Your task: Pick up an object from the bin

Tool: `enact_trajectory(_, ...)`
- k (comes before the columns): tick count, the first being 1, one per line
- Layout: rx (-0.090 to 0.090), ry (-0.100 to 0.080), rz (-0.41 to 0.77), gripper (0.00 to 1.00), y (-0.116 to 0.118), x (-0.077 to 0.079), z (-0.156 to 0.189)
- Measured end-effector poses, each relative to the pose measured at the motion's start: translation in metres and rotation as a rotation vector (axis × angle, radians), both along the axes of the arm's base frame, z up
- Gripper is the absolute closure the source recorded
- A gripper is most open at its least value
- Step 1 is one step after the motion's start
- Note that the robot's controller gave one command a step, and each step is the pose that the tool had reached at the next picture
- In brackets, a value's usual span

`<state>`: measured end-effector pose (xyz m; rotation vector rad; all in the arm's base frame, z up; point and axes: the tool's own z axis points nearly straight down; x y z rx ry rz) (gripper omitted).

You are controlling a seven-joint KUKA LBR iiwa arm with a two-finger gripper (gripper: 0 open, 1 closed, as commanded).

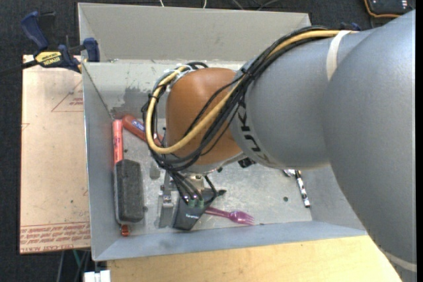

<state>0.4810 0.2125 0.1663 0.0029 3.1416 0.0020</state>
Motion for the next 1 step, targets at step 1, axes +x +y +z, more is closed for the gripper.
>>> enact_trajectory(1, 0.002, -0.003, 0.048, 0.0, 0.0272, 0.0232, 0.0248)
